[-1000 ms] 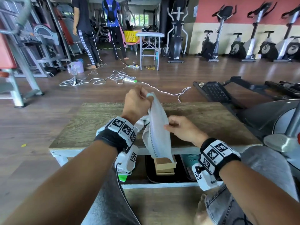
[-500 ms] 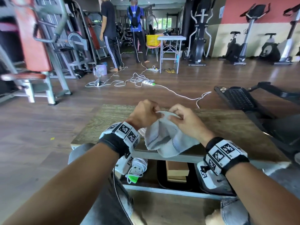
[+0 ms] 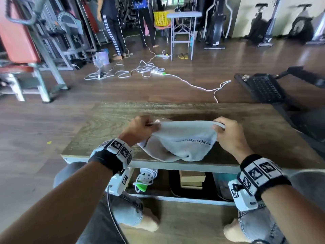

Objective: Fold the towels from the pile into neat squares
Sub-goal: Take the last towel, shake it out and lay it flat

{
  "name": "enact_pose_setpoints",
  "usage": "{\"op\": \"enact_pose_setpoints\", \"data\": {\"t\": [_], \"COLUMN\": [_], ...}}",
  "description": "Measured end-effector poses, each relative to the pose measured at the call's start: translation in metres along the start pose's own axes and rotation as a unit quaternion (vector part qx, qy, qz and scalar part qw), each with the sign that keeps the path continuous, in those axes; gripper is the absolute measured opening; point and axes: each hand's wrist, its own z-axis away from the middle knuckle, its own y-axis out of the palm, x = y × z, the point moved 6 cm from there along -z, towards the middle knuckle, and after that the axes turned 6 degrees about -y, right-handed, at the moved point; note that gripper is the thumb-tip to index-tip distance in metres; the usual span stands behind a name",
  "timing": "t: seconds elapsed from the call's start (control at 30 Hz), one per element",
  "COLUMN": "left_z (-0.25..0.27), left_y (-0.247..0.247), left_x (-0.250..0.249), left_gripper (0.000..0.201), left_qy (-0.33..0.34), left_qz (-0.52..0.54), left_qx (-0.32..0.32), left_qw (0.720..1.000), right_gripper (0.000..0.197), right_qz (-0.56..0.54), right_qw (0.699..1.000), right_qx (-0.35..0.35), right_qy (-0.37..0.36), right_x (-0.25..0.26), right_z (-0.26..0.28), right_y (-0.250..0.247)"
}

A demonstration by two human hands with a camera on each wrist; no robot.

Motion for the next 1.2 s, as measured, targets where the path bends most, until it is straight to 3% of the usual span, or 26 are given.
{"op": "enact_pose_setpoints", "data": {"t": [0.1, 0.2, 0.3, 0.4, 0.5, 0.53, 0.6, 0.7, 0.8, 0.9, 0.97, 1.07, 1.2], "left_z": [-0.012, -0.019, -0.04, -0.048, -0.069, -0.081, -0.112, -0.171, -0.225, -0.255, -0.263, -0.277, -0.29], "left_y": [0.025, 0.035, 0.057, 0.083, 0.087, 0.086, 0.078, 0.042, -0.004, -0.042, -0.06, -0.071, -0.06], "left_x": [0.021, 0.04, 0.046, 0.037, 0.019, 0.012, -0.003, -0.031, -0.045, -0.032, -0.023, -0.015, 0.004], "left_gripper": [0.022, 0.02, 0.044, 0.032, 0.007, 0.013, 0.016, 0.02, 0.029, 0.027, 0.028, 0.034, 0.019], "left_qy": [-0.028, -0.045, 0.019, 0.056, 0.136, 0.166, 0.197, 0.201, 0.122, 0.007, -0.005, 0.008, -0.067], "left_qz": [-0.077, -0.076, -0.046, -0.049, -0.013, -0.009, -0.021, -0.035, -0.038, -0.113, -0.135, -0.094, 0.073], "left_qx": [0.079, 0.062, 0.093, 0.169, 0.098, 0.059, 0.026, -0.081, -0.155, -0.187, -0.201, -0.19, -0.16], "left_qw": [0.993, 0.994, 0.994, 0.983, 0.986, 0.984, 0.98, 0.976, 0.98, 0.976, 0.97, 0.977, 0.982], "right_gripper": [0.013, 0.017, 0.023, 0.031, 0.028, 0.026, 0.023, 0.014, 0.016, 0.025, 0.026, 0.019, 0.019], "right_qz": [-0.018, -0.039, -0.055, -0.071, -0.038, -0.021, 0.001, 0.001, 0.034, 0.104, 0.115, 0.103, 0.085], "right_qw": [0.997, 0.994, 0.979, 0.958, 0.949, 0.946, 0.953, 0.982, 0.99, 0.99, 0.986, 0.99, 0.996], "right_qx": [0.037, 0.088, 0.195, 0.277, 0.314, 0.324, 0.301, 0.17, 0.053, -0.053, -0.103, -0.082, -0.025], "right_qy": [0.059, 0.052, 0.026, 0.001, -0.017, -0.022, -0.027, -0.081, -0.124, -0.081, -0.061, -0.045, 0.024], "right_x": [-0.025, -0.031, -0.024, -0.014, -0.008, -0.006, -0.01, -0.011, -0.007, -0.026, -0.035, -0.037, -0.06], "right_z": [-0.014, -0.021, -0.032, -0.04, -0.052, -0.061, -0.096, -0.171, -0.233, -0.27, -0.275, -0.269, -0.269], "right_y": [0.026, 0.053, 0.096, 0.137, 0.165, 0.169, 0.164, 0.131, 0.089, 0.04, 0.013, 0.007, 0.03]}}
